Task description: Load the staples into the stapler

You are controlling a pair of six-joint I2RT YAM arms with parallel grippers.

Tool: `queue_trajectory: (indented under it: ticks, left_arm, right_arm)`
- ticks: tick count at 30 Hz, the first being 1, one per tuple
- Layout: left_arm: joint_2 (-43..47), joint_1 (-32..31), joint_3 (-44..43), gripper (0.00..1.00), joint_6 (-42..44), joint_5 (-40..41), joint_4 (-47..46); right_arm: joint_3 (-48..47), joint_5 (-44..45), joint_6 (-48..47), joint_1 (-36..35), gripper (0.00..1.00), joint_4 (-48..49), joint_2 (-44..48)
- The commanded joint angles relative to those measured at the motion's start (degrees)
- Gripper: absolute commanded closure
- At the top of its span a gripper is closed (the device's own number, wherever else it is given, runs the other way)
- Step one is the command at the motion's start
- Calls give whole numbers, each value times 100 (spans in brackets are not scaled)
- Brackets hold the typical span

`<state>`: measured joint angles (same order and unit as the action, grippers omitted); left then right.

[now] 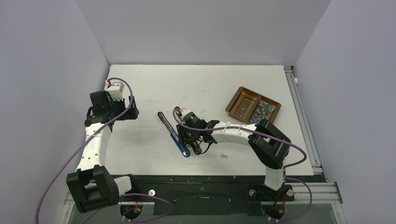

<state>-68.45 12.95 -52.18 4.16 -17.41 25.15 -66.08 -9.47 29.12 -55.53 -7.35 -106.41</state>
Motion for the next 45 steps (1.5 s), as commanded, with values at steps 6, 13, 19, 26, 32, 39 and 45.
queue_trajectory:
  ticks: [6,13,19,26,32,39,45]
  left_arm:
    - [59,54,-294,4,35,-94,-83]
    - [51,56,-267,4,49,-66,-93]
    - [64,50,-262,4,74,-62,-87]
    - [98,50,-236,4,91,-32,-86]
    - [118,49,-240,4,110,-20,-73]
    - [129,50,-209,4,107,-25,-87]
    - [121,54,-213,4,111,-31,-100]
  right_arm:
    - [67,-46,31,25,71,164,6]
    - [132,-52,58,38,74,213,-11]
    - [168,-169,93,47,82,305,-20]
    - [111,-198,66,43,91,296,87]
    - [-2,-102,14,43,91,174,214]
    - [-109,202,-65,-27,91,-7,294]
    - [-425,896,-301,-317,91,-356,396]
